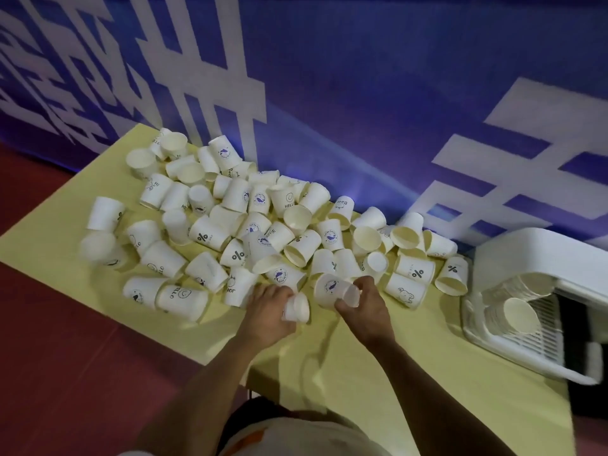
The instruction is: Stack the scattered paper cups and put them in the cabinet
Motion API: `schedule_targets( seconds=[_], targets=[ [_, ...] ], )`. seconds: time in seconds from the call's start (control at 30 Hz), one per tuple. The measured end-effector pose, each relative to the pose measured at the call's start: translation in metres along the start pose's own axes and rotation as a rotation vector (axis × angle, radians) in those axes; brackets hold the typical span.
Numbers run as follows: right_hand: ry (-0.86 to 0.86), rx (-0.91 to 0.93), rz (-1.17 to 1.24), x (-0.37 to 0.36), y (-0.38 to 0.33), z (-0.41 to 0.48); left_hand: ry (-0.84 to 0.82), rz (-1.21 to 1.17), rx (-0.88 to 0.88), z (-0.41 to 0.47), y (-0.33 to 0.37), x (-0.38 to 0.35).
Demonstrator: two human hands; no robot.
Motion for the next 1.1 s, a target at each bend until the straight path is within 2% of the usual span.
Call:
schedule_targets(
  seconds=[0.17,0.33,0.43,0.6,0.77,0.93,1.1],
  targets=[
    [0.062,0.065,0.133,0.048,0.038,-0.02,0.01,-0.075,-0.019,0.01,0.058,-0.011],
    [0.169,0.008,0.317,0.115,0.09,-0.041,0.019,-0.353,-0.01,0.023,0.141,-0.045],
    [0.117,0.003,0.336,0.148,0.122,-0.053,0.02,-0.488,-0.008,0.028,0.195,-0.061],
    [0.096,0.035,0.357,0.191,0.172,-0.076,-0.035,-0.494,-0.073,0.035,0.275,-0.085],
    [0.185,-0.008,0.328,0.224,0.197,-0.084,-0.086,-0.469,-0.122,0.049,0.324,-0.098],
    [0.438,-0.055,0.146,0.258,0.213,-0.074,-0.111,-0.418,-0.126,0.068,0.343,-0.097],
    [0.492,-0.076,0.289,0.268,0.218,-0.051,-0.132,-0.387,-0.11,0.084,0.343,-0.093]
  ],
)
Point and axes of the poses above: each hand's wrist, its own z-axis towards the middle knuckle, its own x-axis out of the back of the hand, y = z × x, the point moved 4 cm from there along z, towards the middle knuckle, and after that the axes turned 7 degrees about -y, right-handed, at the moved point
